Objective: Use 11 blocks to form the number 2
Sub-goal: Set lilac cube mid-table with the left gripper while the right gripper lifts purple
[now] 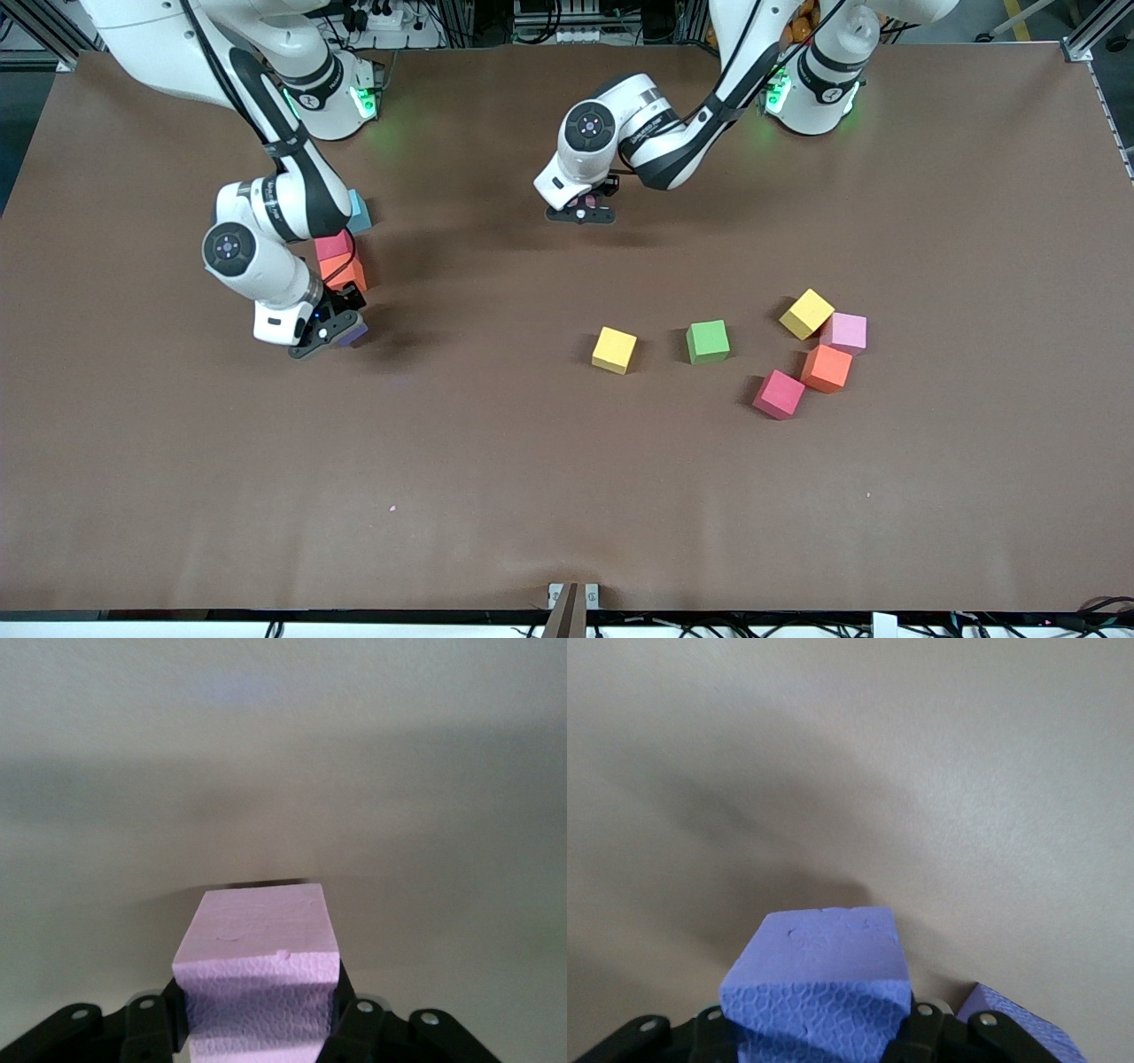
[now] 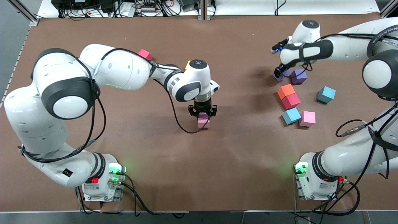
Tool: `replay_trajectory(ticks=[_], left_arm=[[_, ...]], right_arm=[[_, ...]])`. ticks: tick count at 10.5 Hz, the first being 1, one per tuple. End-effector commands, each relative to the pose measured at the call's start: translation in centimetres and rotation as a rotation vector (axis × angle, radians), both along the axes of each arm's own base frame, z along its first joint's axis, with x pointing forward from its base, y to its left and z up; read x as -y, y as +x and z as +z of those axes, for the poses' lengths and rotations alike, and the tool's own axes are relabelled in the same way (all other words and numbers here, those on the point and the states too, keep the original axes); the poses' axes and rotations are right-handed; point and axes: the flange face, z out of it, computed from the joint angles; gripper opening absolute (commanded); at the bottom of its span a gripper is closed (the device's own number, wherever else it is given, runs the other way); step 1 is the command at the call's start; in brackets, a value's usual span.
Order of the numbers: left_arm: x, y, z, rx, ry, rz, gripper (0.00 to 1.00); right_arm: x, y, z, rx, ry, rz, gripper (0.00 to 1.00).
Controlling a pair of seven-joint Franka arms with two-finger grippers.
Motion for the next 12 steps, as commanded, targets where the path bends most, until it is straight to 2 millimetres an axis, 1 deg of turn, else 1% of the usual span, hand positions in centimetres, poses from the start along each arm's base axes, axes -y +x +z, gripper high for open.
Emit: replay_trajectory(ticks=[1,2,3,4,5,6,8,9,10,11,12], left_arm=[[0.4,-0.6,-0.8,0.011,-0.006,-0.004,0.26],[0.4,-0.6,-0.8,0.019,-0.005,-0.014,0.31],[0.4,-0.6,-0.8,0.022,-0.004,-0.019,0.37],[0.4,-0.6,-0.8,0.033,-0.002,-0.035,0.53],[0.4,-0.6,-0.8,0.045,0.000,-0.051,0.59],[0.4,-0.7,-0.8,0.049,0.003,-0.060,1.00],[0.9,-1.5,-0.2,0.097,0.017,-0.128,1.00],[0.8,-1.1,0.6,0.113,0.035,-0.094,1.00],[0.9,-0.2,1.9,0.127,0.036,-0.043,1.00],[0.5,0.8,3.7,0.150,0.035,-0.004,1.00],[-0.6,2.9,5.4,0.170,0.034,0.048,1.00]], right_arm=[[-1.1,1.6,2.9,-0.027,-0.012,0.023,0.48],[-1.6,1.8,3.1,-0.021,-0.011,0.030,0.48],[-3.1,2.1,3.6,0.000,-0.008,0.058,0.48],[-4.0,2.4,4.1,0.012,-0.007,0.075,0.48],[-4.6,2.6,4.5,0.023,-0.004,0.089,0.48],[-4.8,2.8,4.7,0.029,-0.002,0.104,0.48],[-5.0,3.4,5.4,0.047,0.004,0.136,0.48],[-5.6,3.7,5.3,0.047,0.005,0.143,0.48],[-6.2,3.7,5.1,0.043,0.005,0.152,0.48],[-6.9,3.4,5.2,0.042,0.006,0.163,0.48],[-7.1,3.4,5.2,0.043,0.006,0.172,0.49]])
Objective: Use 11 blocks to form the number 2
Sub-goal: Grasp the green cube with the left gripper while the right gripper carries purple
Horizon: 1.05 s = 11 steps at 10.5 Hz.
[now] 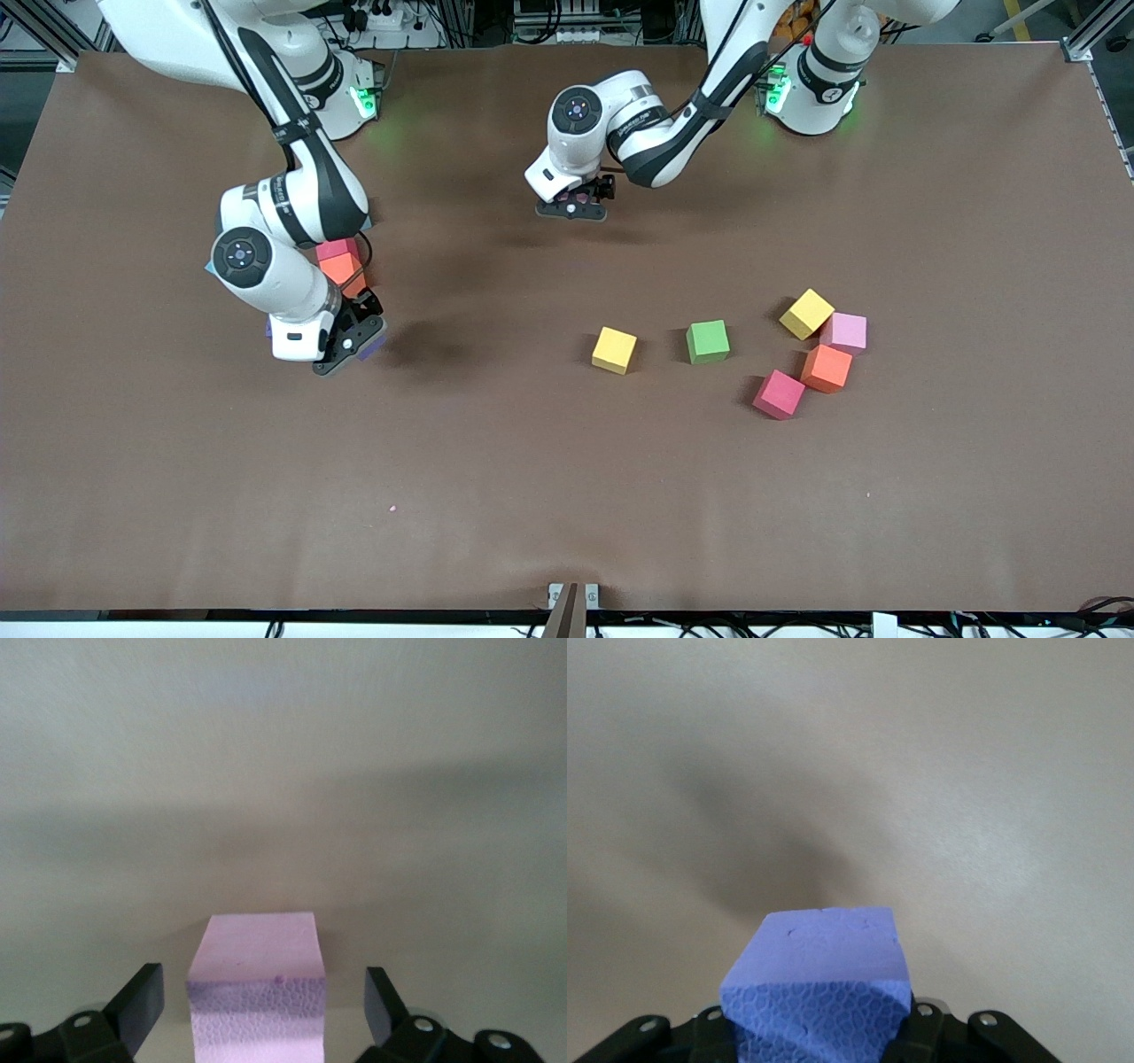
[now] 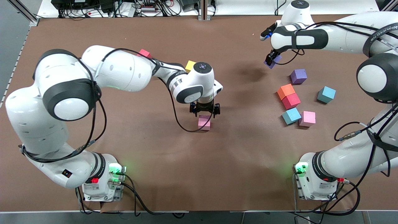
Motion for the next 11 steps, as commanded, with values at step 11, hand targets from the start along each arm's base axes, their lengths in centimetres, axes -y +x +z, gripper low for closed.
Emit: replay_trajectory(ticks=[11], left_arm=[[-20.5,25.4,4.3,0.102,-0.014,0.320,1.00]], right_arm=[[-16.9,-8.5,1.6,-0.023,-0.046,0.590,0.42]])
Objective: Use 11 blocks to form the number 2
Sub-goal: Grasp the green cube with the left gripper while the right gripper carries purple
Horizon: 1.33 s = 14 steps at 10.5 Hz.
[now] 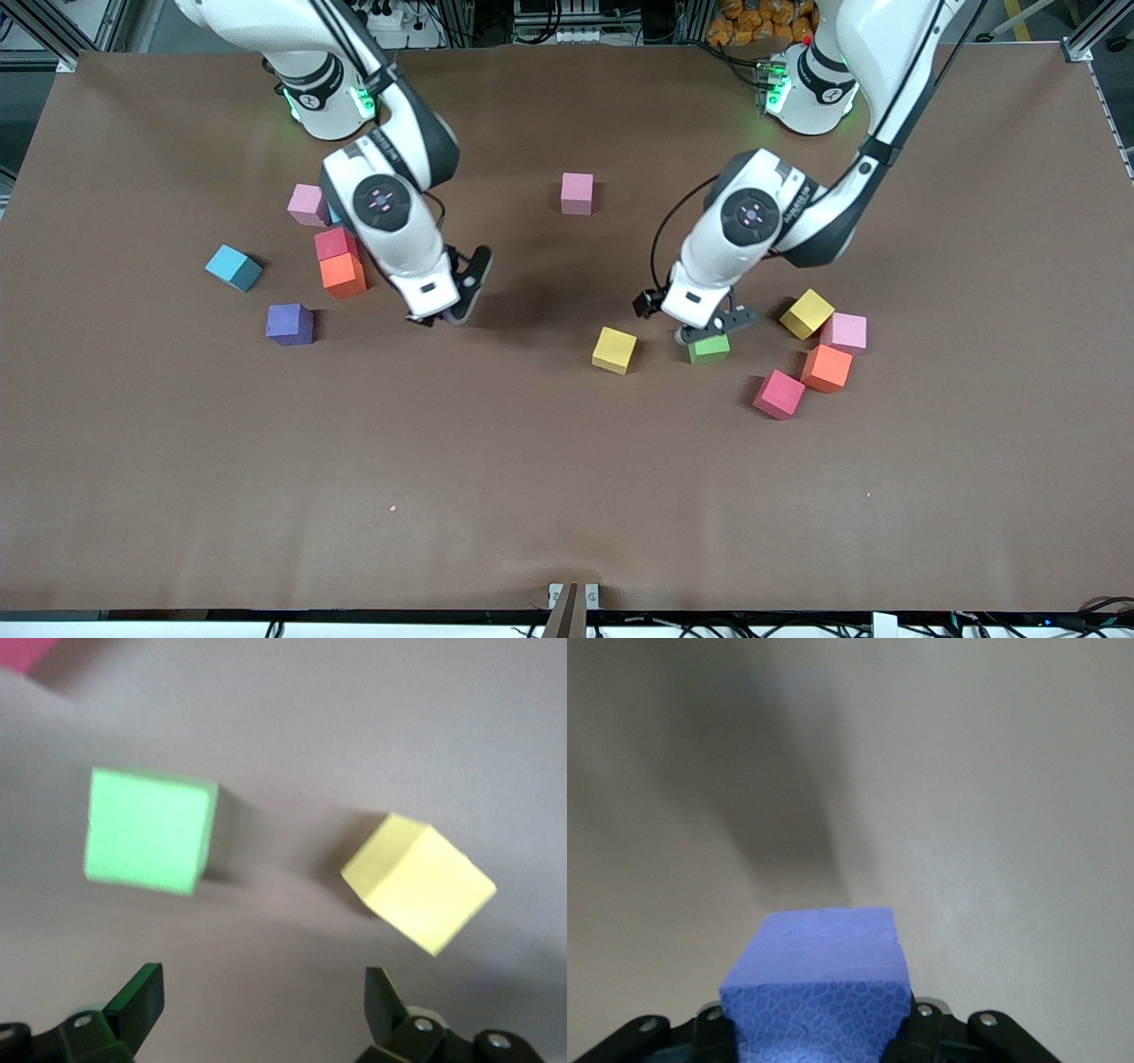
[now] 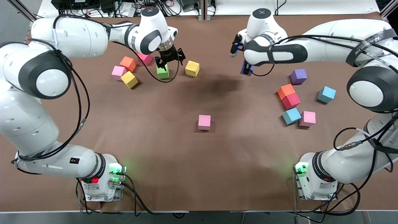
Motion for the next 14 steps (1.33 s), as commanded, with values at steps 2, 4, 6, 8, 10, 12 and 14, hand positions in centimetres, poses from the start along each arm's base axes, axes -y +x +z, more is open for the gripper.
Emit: replay_trajectory(ticks=[2,4,6,8,10,12,14], left_arm=[[-3.2,2.3,-1.4,-0.002,0.039,-0.057,1.00],[-4.1,2.5,-1.9,0.003,0.086,-0.126,1.00],[-5.0,2.8,-3.0,-0.005,0.100,-0.157,1.00],[-5.3,2.9,-3.9,-0.018,0.100,-0.170,1.00],[-5.2,3.1,-5.0,-0.033,0.097,-0.171,1.00],[-4.9,3.1,-6.1,-0.047,0.093,-0.176,1.00],[-5.1,3.2,-6.7,-0.044,0.113,-0.195,1.00]], right_arm=[[-3.2,-4.6,-0.4,-0.034,-0.019,0.126,0.40],[-6.8,-8.5,-2.0,-0.074,-0.018,0.187,0.37],[-11.5,-13.4,-3.6,-0.096,-0.022,0.155,0.37],[-13.1,-15.8,-5.2,-0.124,-0.036,0.198,0.37],[-14.2,-18.5,-6.8,-0.153,-0.030,0.222,0.36],[-13.9,-20.0,-7.6,-0.163,-0.038,0.243,0.35],[-13.9,-21.1,-8.0,-0.160,-0.041,0.179,0.34]])
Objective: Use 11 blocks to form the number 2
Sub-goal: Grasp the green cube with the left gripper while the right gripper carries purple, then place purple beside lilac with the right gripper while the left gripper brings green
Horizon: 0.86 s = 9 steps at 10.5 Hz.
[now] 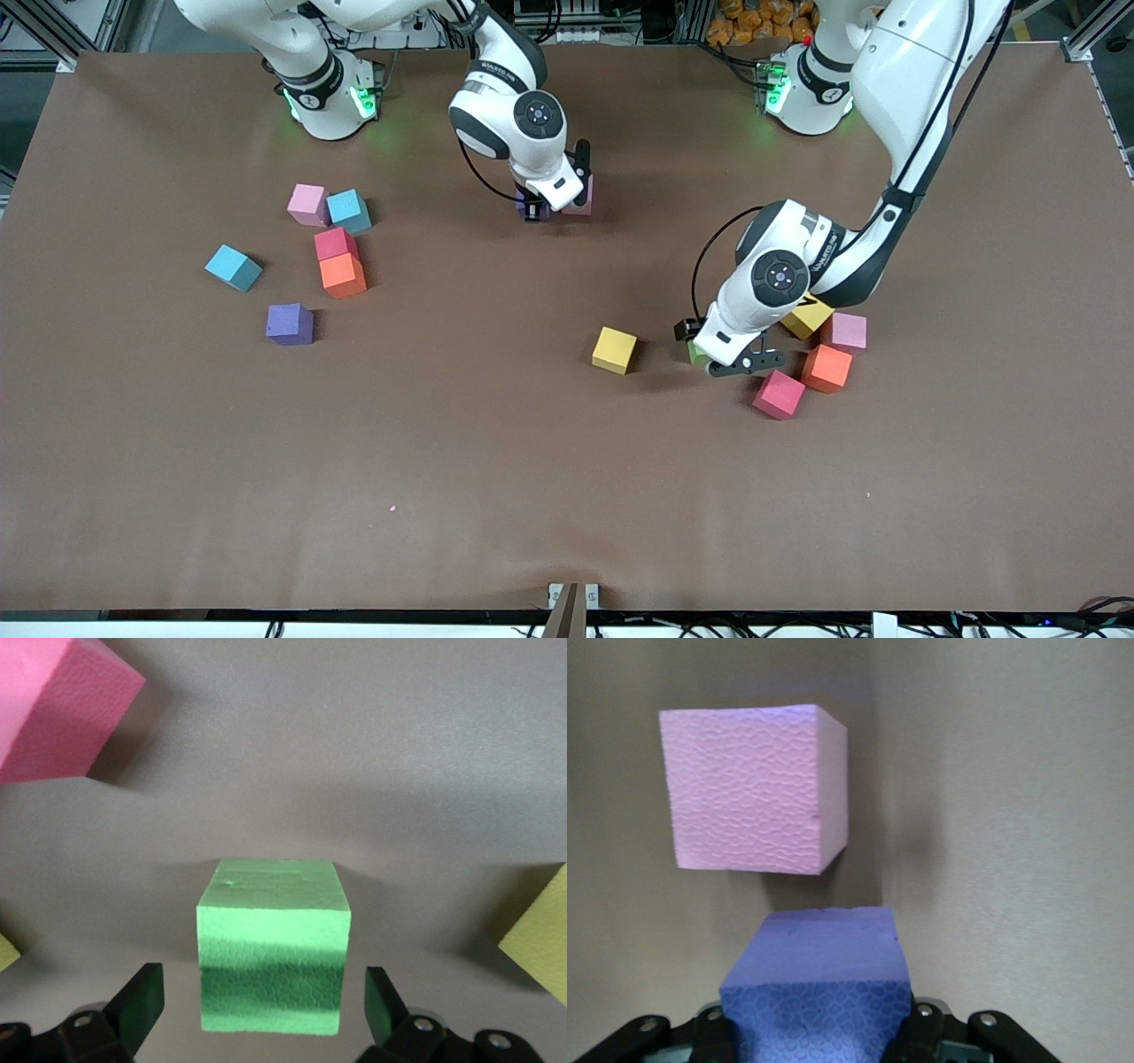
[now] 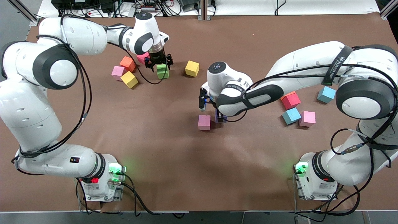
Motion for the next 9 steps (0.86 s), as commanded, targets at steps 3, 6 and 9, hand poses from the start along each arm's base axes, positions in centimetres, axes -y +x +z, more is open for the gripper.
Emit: replay_trajectory(ticks=[3,6,9], left_arm=[[-0.4,1.3,-1.5,0.009,0.031,-0.046,0.94],[-0.7,1.8,-2.4,-0.004,0.024,-0.016,0.73],[-0.8,1.9,-0.5,0.014,0.024,0.028,0.39]], right_arm=[[-0.3,-1.8,-0.9,0.028,0.002,0.008,0.34],[0.0,-1.7,-2.4,0.073,-0.021,0.035,0.34],[-0.8,-2.1,-2.5,0.081,0.020,0.033,0.34]])
